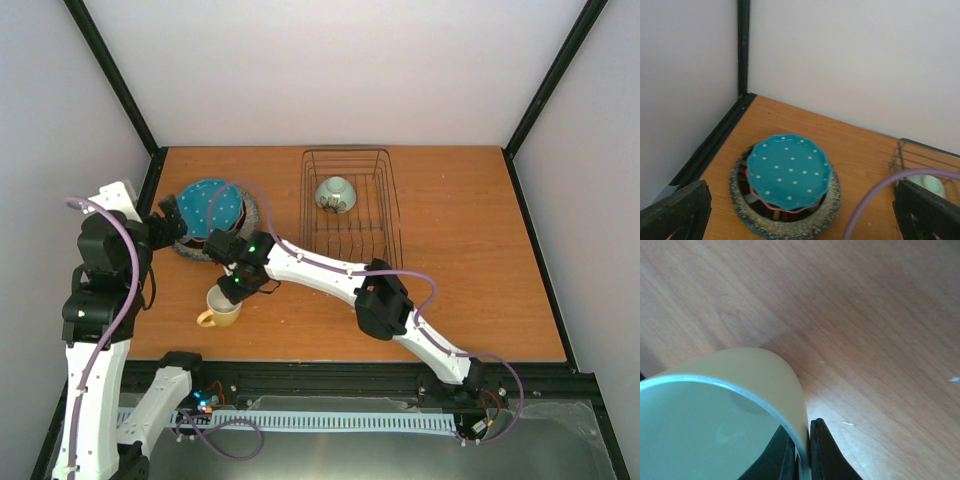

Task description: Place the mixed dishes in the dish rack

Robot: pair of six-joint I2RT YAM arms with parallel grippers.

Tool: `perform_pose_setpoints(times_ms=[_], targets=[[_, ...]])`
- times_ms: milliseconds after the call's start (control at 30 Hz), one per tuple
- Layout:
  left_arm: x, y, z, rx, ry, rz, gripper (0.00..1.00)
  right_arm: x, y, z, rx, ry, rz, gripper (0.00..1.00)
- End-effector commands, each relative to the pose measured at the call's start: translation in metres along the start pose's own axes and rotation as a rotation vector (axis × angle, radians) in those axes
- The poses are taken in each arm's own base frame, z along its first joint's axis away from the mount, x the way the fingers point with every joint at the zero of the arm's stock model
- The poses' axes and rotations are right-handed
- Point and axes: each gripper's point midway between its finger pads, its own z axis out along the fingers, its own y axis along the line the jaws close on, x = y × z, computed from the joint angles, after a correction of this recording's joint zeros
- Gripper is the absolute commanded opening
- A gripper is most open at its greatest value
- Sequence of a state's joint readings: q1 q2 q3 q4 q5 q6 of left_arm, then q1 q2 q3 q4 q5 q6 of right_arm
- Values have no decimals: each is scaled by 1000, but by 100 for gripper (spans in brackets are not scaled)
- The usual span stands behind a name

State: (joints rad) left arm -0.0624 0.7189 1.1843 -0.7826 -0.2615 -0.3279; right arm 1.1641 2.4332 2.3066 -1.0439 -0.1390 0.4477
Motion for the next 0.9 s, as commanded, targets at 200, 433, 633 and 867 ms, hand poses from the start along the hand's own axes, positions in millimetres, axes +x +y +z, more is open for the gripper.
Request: perform_pose_setpoints(times_ms=[200,433,633,867], targets=[[-18,-97,-25,557,49,-161,100,-77,-67,-269,240,-761,-43,3],[-14,-150,-28,894,170,-305,100,-3,-125,-435,479,-1296,-153,3],[11,-195,-25,1307,394,-448,100,42,-141,-446,574,-1535,-359,3],[17,-213,-14,1468,536,-448,100,26,-176,-434,618,-1597,-390,3]])
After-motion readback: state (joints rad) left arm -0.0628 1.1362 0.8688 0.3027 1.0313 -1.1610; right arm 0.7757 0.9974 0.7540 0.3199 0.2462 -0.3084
